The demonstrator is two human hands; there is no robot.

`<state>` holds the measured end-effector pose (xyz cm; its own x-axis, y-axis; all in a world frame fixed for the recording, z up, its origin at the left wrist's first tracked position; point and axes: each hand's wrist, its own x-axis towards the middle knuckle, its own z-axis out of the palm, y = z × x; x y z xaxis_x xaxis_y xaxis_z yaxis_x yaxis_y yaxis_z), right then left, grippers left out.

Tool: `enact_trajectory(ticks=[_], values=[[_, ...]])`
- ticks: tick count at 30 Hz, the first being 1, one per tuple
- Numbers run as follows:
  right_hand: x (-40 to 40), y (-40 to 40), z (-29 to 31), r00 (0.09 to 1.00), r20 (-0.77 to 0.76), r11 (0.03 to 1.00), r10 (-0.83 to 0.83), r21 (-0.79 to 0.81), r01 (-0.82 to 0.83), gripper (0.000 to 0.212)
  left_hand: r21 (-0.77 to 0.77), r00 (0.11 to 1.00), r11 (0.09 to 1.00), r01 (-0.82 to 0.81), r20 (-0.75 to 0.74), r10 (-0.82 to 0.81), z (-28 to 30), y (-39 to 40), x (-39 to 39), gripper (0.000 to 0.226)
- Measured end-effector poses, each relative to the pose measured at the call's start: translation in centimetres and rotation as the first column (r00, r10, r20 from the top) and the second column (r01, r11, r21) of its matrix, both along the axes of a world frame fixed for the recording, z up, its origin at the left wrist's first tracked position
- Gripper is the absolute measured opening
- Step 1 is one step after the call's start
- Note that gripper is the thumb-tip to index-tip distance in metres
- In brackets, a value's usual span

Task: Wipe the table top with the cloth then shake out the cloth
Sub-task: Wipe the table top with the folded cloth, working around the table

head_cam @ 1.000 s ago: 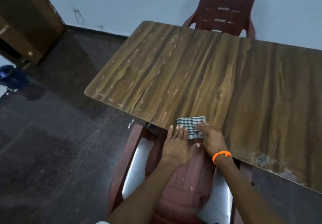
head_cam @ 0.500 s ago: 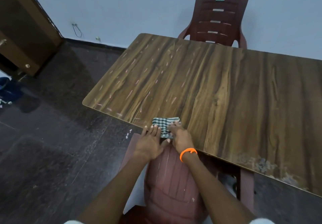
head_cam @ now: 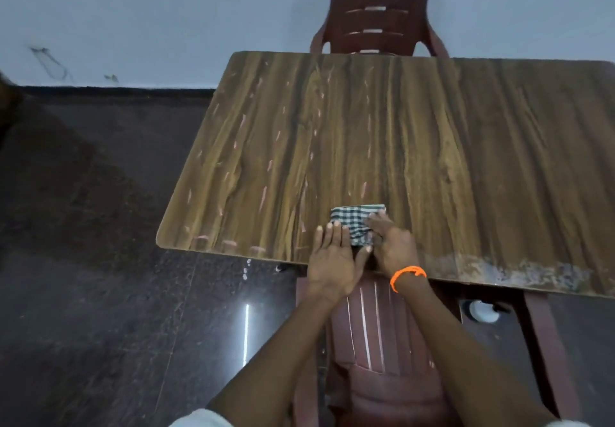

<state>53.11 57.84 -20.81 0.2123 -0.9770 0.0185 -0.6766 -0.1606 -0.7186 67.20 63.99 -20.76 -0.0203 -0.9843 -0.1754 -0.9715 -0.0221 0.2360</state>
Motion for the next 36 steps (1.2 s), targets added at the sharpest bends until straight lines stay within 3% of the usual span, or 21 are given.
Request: enact_trajectory(ticks=[4,9,12,15,19,23,30,33,36], values=[[1.3,4.0,-0.6,0.996,-0.054,0.997,0.068,-0.018,-0.069,0.045,-0.083,0.990,0.988,0.132,-0.033,-0.136,-0.4,3.9,3.3,0.082],[-1.4,5.7,0.4,0.996,-0.088,1.000,-0.015,-0.005,0.015,0.053,0.040,0.966,0.966,0.256,-0.050,-0.254,0.2,5.6,1.8,0.085],[-2.1,4.0,0.8,0.973,-0.117,0.980,-0.201,-0.005,0.201,0.056,0.046,0.942,0.941,0.336,-0.019,-0.335,0.8,2.0,0.6,0.089],[-1.1,1.3,0.9,0.912,-0.115,0.916,-0.394,0.031,0.400,0.044,0.069,0.926,0.926,0.370,0.051,-0.374,1.4,-2.4,0.6,0.099],[1.5,-0.7,-0.2,0.923,-0.004,0.921,-0.384,0.065,0.383,0.042,0.060,0.919,0.924,0.377,0.105,-0.381,1.2,-3.4,2.9,0.100],[3.2,1.6,-1.3,0.918,0.171,0.931,-0.357,0.144,0.335,0.047,0.055,0.933,0.932,0.359,0.003,-0.360,1.3,-0.5,6.1,0.092],[1.7,5.7,-0.4,0.948,0.068,0.950,-0.311,0.056,0.307,0.046,0.150,0.858,0.848,0.508,-0.002,-0.513,3.1,1.7,6.8,0.102],[0.3,4.1,-0.2,0.922,0.014,0.914,-0.386,0.144,0.380,0.047,0.129,0.833,0.827,0.548,0.011,-0.554,2.9,-1.1,5.4,0.105],[-1.1,0.6,0.4,0.865,0.031,0.861,-0.500,0.128,0.493,0.044,0.079,0.825,0.823,0.562,0.011,-0.565,2.6,-5.0,3.1,0.106]])
